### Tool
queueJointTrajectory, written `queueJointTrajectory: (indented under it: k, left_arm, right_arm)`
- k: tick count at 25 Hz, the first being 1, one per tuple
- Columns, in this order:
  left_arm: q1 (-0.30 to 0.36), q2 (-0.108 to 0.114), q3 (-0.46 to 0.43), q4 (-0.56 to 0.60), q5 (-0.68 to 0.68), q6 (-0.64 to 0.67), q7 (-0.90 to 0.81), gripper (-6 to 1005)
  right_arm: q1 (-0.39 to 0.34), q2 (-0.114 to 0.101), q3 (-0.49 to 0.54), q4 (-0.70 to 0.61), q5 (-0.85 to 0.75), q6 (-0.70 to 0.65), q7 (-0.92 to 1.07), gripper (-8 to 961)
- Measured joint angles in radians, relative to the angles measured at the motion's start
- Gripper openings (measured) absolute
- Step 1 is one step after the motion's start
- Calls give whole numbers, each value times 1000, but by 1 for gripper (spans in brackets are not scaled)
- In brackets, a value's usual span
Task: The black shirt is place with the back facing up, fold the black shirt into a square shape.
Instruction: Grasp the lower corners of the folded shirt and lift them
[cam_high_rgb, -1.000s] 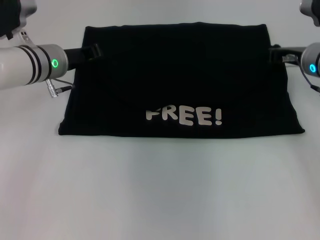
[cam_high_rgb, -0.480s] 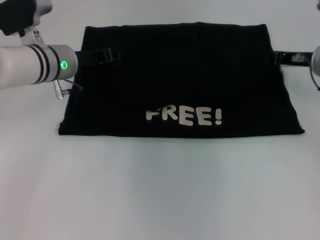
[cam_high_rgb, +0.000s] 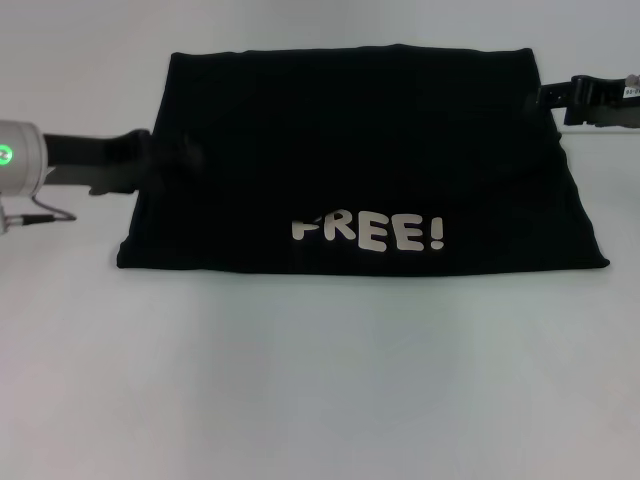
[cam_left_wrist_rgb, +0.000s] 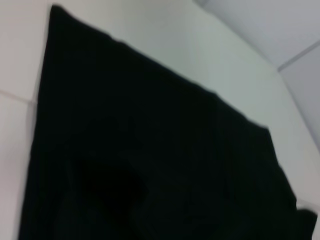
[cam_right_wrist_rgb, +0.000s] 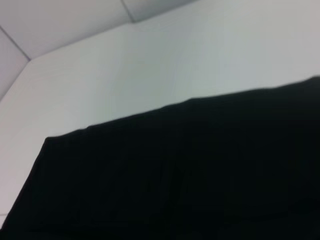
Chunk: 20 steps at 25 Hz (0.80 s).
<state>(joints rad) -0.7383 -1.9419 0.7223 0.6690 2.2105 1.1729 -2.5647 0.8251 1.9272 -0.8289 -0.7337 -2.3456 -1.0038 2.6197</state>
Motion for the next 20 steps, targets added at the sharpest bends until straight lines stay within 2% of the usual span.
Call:
queueJointTrajectory:
  k: [2,3,6,12,18,20]
  left_arm:
    - [7,14,0,-9,9,32,13,761]
    - [11,21,0,-14,17,49,14,767]
    - [18,35,-8,-26,52,69,5,784]
    - [27,39,-52,-49,131,43,-13,819]
    - [27,32,-55,-79,160,-20,-23,652]
    - [26,31,-53,-96,161,-50,-23,627]
  right_arm:
    - [6,-11,3,2,-2,-38,20,626]
    - [8,-16,4,2,-3,-55,29,698]
    - [11,-28,4,6,-3,-85,42,710]
    - [1,-38,8,19,-3,-104,55,718]
    - [0,-40,19,22,-3,-111,55,717]
    - [0,-40,22,22,-3,-112,53,717]
